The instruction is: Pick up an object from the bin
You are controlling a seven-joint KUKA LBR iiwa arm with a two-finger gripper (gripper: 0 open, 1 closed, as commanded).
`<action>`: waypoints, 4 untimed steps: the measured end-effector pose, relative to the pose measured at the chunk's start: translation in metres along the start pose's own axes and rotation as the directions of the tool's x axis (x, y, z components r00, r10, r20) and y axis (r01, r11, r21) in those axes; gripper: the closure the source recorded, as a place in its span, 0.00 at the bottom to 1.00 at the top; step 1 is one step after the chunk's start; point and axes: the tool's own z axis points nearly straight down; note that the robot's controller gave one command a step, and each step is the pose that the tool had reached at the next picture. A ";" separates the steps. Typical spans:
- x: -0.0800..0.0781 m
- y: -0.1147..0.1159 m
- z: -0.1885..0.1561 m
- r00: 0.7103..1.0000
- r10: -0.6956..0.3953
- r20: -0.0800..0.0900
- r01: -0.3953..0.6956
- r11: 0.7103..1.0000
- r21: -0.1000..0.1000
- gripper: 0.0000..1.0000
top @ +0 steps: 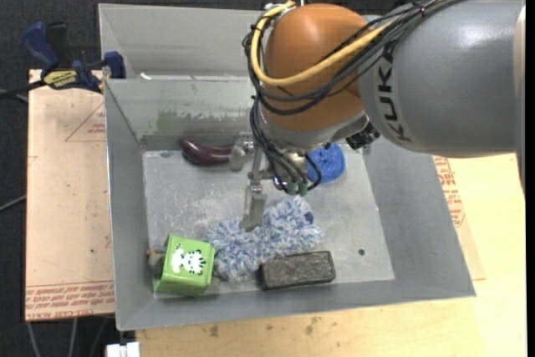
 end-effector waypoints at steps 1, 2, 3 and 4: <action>-0.001 -0.001 -0.005 1.000 0.004 0.008 -0.004 1.000 -0.001 0.00; 0.011 -0.018 0.007 0.998 -0.065 0.012 0.065 0.998 -0.003 0.00; 0.003 -0.047 0.030 0.975 -0.220 0.008 0.220 0.975 0.001 0.00; 0.003 -0.051 0.044 0.967 -0.256 0.008 0.256 0.967 0.002 0.00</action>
Offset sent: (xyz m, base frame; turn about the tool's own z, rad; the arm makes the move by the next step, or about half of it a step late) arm -0.0312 -0.0519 -0.0291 -0.1556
